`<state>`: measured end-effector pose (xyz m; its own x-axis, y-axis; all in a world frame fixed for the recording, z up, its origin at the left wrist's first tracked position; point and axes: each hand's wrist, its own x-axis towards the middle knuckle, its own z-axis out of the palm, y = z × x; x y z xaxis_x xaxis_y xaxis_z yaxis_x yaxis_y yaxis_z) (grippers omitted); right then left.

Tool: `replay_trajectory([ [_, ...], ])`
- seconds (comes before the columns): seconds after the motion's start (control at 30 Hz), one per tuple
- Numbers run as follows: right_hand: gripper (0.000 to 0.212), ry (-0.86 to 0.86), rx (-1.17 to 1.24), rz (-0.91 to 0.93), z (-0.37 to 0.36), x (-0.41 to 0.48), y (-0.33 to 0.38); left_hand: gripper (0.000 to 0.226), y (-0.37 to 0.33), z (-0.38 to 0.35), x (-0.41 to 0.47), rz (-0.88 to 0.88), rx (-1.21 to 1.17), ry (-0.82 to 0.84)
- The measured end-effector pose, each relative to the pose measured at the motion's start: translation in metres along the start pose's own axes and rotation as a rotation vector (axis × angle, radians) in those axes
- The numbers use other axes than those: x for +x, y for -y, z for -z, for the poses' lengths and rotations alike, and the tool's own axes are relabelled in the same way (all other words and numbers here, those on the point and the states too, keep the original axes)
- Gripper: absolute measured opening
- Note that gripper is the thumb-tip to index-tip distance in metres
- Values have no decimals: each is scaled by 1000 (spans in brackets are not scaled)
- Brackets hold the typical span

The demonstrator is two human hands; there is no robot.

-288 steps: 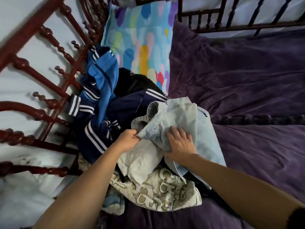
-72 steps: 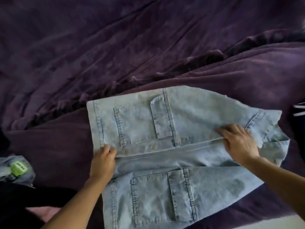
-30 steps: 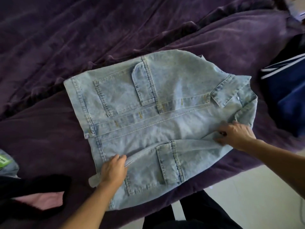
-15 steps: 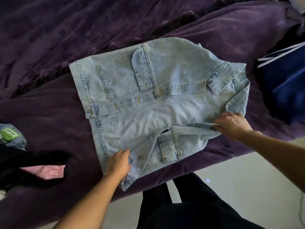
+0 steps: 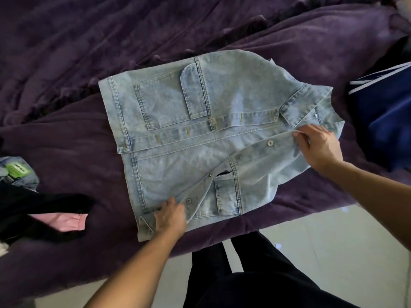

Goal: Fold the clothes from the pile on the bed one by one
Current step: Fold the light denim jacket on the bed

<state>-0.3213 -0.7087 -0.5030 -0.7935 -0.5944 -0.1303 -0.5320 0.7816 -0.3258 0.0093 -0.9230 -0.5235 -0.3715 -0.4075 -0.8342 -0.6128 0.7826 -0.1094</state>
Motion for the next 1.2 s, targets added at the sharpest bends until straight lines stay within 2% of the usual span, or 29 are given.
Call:
replay_trajectory([
  [0.17, 36, -29, -4, -51, 12, 4, -5, 34, 25, 0, 3, -23, -121, -34],
  [0.27, 40, -27, -18, -82, 14, 10, -6, 28, 33, 9, 6, 44, -194, -58],
  [0.43, 41, -2, -88, -152, 14, 43, -4, 20, 75, 70, 34, 213, -412, -431],
  [0.53, 37, 77, -133, -220, 8, 68, 5, 20, 100, 108, 57, 304, -433, -632],
  [0.6, 47, 123, -152, -260, 4, 78, 14, 29, 106, 125, 69, 355, -409, -679],
  [0.67, 48, 97, -155, -215, 3, 76, 19, 30, 99, 128, 75, 293, -366, -698],
  [0.77, 30, 1, -131, 10, 0, 50, 19, 13, 63, 108, 64, -26, -308, -644],
  [0.8, 27, 5, -136, 112, -5, 37, 15, 11, 46, 95, 56, -124, -304, -565],
  [0.87, 25, 120, -191, 277, -20, 3, 5, 16, 16, 62, 40, -240, -225, -330],
  [0.93, 60, 390, -316, 313, -39, -30, -4, 46, -5, 28, 28, -270, -42, -82],
  [0.97, 78, 516, -383, 282, -48, -44, -10, 63, -12, 13, 24, -258, 40, -14],
  [1.0, 89, 586, -439, 235, -56, -54, -15, 75, -16, 1, 21, -237, 94, 6],
  [1.07, 97, 586, -518, 119, -69, -59, -20, 91, -19, -18, 19, -189, 170, -6],
  [1.13, 91, 513, -528, 60, -81, -55, -17, 101, -16, -35, 18, -157, 229, -26],
  [1.2, 82, 447, -503, 76, -90, -52, -16, 100, -11, -47, 20, -143, 181, -134],
])
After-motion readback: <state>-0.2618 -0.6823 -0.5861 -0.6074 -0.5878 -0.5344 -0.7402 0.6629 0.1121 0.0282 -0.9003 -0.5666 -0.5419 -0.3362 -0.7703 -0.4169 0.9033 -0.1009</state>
